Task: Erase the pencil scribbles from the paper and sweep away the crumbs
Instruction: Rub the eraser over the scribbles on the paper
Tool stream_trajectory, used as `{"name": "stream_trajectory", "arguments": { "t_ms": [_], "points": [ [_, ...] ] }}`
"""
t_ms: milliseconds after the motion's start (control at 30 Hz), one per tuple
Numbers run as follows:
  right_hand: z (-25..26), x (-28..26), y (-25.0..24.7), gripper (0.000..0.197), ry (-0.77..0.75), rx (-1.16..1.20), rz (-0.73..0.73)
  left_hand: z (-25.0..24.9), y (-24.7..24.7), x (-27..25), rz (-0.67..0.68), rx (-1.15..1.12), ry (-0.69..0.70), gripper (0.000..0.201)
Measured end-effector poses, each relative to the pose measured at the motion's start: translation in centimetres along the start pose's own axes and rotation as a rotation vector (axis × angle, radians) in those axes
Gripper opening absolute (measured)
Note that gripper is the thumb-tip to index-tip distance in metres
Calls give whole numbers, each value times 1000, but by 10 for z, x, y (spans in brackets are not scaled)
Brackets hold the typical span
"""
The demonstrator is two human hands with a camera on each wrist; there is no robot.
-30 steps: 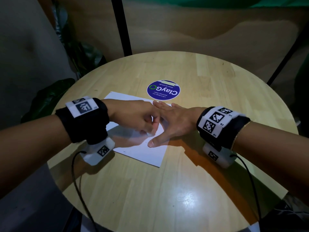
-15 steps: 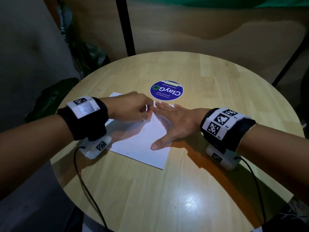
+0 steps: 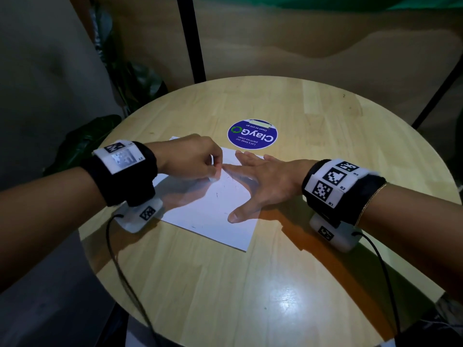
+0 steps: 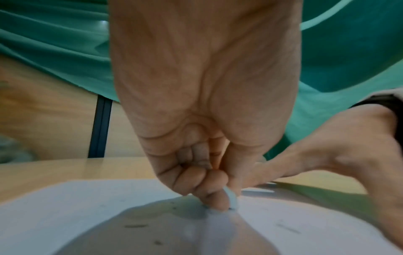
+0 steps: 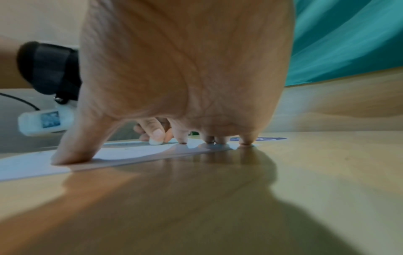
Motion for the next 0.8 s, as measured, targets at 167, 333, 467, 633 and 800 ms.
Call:
{"name": "stream_trajectory", "arguments": {
  "t_ms": [167, 333, 467, 633, 800],
  "points": [
    [-1, -1, 0, 119, 7, 16, -9, -19, 18, -6, 83, -40, 74, 9],
    [1, -2, 0, 123, 44, -30, -31, 9, -6, -7, -97, 31, -55, 11],
    [10, -7, -8, 108, 36, -179, -150, -8, 13, -14, -7, -108, 1, 9],
    [26, -24, -19, 49, -7, -193, -335, 15, -1, -19, -93, -233, -89, 6],
    [23, -10, -15, 85, -54, -139, -253, 6, 13, -22, 3, -288, -19, 4]
  ]
}}
Point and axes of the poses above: each hand's wrist, its own x-axis towards the middle knuckle, its own y-axis out of the palm, z = x × y, the point moved 10 cm from there along x, towards the middle knuckle, and after that the axes turned 4 degrees about x, right-handed, at the moved point
